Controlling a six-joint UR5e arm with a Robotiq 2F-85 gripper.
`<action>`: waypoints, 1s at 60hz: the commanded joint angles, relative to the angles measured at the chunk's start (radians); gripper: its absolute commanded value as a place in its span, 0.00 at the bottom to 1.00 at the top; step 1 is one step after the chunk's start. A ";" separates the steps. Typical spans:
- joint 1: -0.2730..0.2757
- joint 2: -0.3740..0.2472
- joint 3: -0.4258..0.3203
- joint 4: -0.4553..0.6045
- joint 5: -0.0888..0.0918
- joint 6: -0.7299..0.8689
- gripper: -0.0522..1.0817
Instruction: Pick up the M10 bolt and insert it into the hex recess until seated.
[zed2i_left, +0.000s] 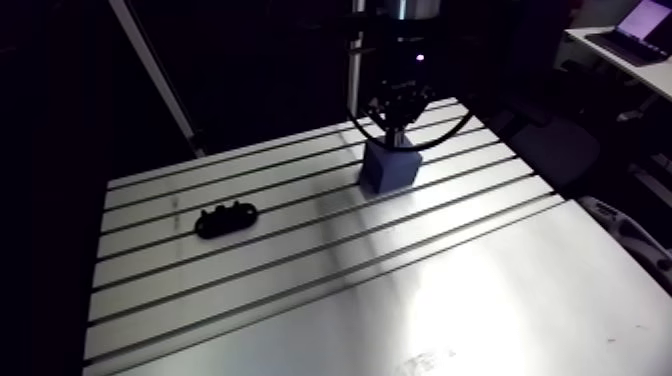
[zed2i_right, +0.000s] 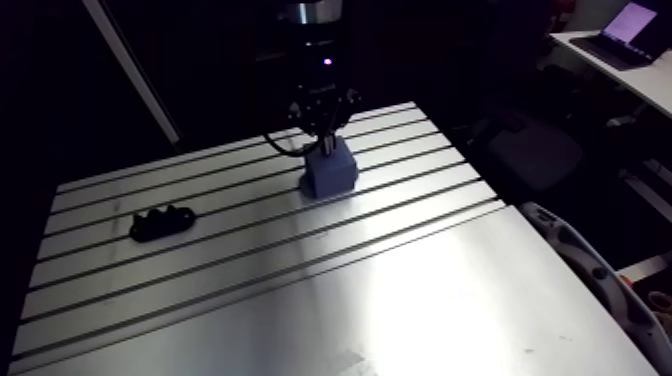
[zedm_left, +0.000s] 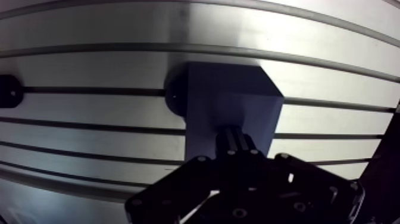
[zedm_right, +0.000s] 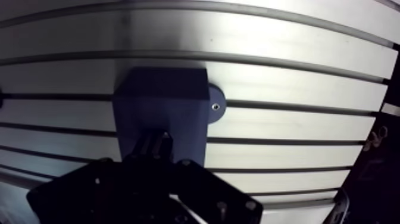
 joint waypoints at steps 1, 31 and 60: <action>0.000 0.000 0.001 0.000 -0.001 -0.004 0.97; 0.000 -0.001 0.002 0.000 -0.001 -0.005 0.97; -0.002 -0.006 0.002 0.002 0.001 -0.005 0.97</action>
